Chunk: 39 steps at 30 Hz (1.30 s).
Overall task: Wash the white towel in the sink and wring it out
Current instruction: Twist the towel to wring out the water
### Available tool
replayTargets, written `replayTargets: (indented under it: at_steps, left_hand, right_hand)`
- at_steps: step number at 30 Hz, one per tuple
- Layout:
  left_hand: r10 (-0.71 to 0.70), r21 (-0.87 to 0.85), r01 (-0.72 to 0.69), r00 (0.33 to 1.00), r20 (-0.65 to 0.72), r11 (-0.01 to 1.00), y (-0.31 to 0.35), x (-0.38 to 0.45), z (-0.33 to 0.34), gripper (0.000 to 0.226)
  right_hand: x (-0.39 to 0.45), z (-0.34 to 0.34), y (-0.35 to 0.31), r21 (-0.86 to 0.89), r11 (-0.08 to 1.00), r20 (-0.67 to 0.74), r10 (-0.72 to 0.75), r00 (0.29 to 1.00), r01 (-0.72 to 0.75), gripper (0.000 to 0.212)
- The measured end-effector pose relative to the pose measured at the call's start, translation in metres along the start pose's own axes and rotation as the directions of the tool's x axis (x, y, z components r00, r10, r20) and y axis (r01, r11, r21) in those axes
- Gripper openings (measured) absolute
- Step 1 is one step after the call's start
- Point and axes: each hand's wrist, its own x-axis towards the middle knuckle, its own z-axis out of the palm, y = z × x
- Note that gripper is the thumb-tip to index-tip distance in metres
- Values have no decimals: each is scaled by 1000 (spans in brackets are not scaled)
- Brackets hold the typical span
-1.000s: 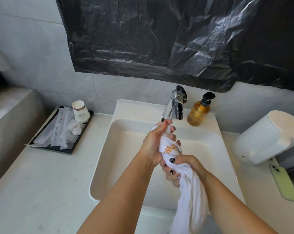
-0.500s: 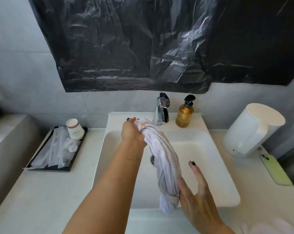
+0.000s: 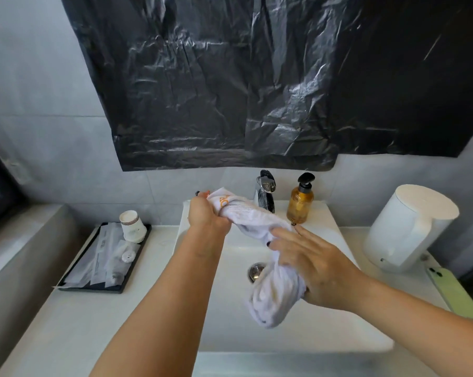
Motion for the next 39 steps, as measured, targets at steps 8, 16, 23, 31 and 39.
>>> replayTargets:
  at_steps: [8, 16, 23, 31, 39]
  left_hand:
    - [-33, 22, 31, 996, 85, 999, -18, -2, -23, 17]
    - [-154, 58, 170, 964, -217, 984, -52, -9, -68, 32]
    - [10, 390, 13, 998, -56, 921, -54, -46, -52, 27]
    - [-73, 158, 55, 991, 111, 986, -40, -55, -30, 11]
    - [383, 362, -508, 849, 364, 782, -46, -73, -16, 30]
  right_hand:
    - [67, -22, -28, 807, 194, -88, 974, 210, -558, 55]
    - [42, -6, -38, 401, 406, 80, 878, 473, -821, 53]
    - [9, -21, -37, -337, 939, 339, 53, 939, 68, 110]
    - [47, -20, -45, -644, 712, 97, 439, 893, -280, 69]
    - [92, -35, -27, -229, 588, 620, 703, 349, -776, 49]
